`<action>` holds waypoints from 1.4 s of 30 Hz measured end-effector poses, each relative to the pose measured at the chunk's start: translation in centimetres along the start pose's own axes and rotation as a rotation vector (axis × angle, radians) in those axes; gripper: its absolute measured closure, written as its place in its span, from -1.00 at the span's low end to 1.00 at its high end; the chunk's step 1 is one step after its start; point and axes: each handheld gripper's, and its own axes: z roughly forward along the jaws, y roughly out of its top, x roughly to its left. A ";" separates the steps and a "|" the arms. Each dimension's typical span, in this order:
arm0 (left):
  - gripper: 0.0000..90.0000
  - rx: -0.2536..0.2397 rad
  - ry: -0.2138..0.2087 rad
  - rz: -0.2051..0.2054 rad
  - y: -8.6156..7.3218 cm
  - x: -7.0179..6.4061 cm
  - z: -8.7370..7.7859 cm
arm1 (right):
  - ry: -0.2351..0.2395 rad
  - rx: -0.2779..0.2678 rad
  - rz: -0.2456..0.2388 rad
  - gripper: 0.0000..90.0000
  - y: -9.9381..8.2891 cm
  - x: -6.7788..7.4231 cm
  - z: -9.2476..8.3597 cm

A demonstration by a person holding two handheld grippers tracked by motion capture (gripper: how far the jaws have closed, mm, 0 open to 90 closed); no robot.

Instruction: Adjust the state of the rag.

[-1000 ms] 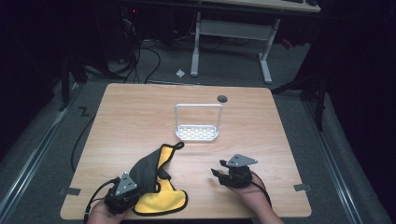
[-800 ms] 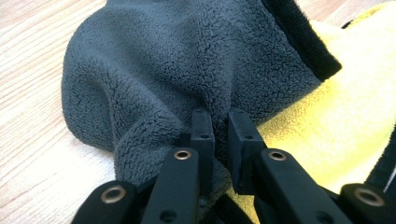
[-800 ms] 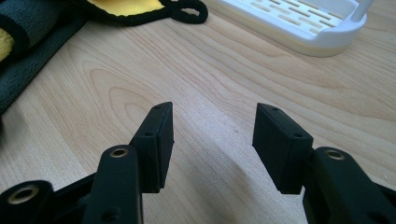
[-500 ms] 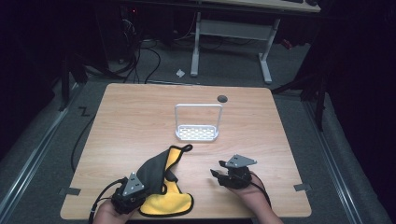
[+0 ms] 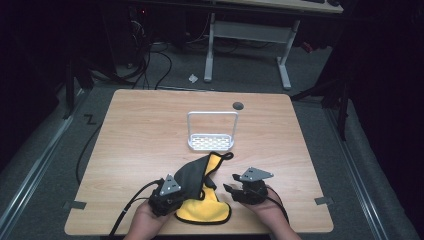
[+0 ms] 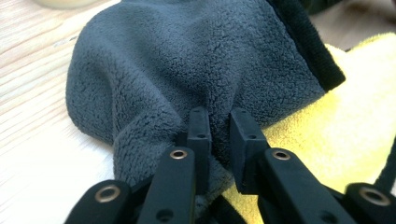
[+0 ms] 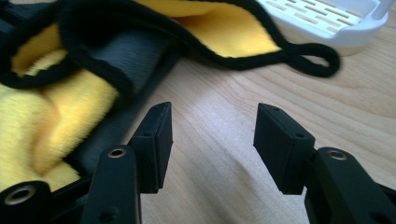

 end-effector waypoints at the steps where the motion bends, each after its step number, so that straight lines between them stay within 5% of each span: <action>1: 0.73 -0.008 0.001 -0.007 0.0 -0.1 0.1 | 0.005 0.001 0.002 0.06 -0.1 0.1 0.0; 13: 0.20 -0.062 0.059 0.025 0.2 -0.8 -2.4 | 0.065 0.026 -0.044 0.13 0.2 2.0 0.6; 20: -0.04 -0.032 0.049 0.089 0.5 -1.9 -1.3 | 0.068 0.036 -0.049 0.28 0.6 2.6 1.4; 24: 0.10 0.007 0.068 0.100 0.5 -1.8 -0.3 | 0.068 0.029 -0.049 0.43 0.8 2.6 1.5; 28: 0.60 0.013 0.074 0.059 0.5 -1.1 -0.3 | 0.066 0.044 -0.077 0.63 1.0 2.9 1.9; 32: 0.82 0.001 0.074 0.042 0.3 -0.7 -0.5 | 0.061 0.037 -0.104 0.88 1.2 3.4 2.1; 38: 0.90 -0.031 0.083 0.043 0.4 -0.2 -1.5 | 0.029 0.010 -0.098 0.91 1.8 3.1 1.5; 42: 0.90 -0.088 0.085 -0.009 0.4 1.1 -2.9 | -0.011 -0.026 -0.062 0.91 1.8 1.7 0.3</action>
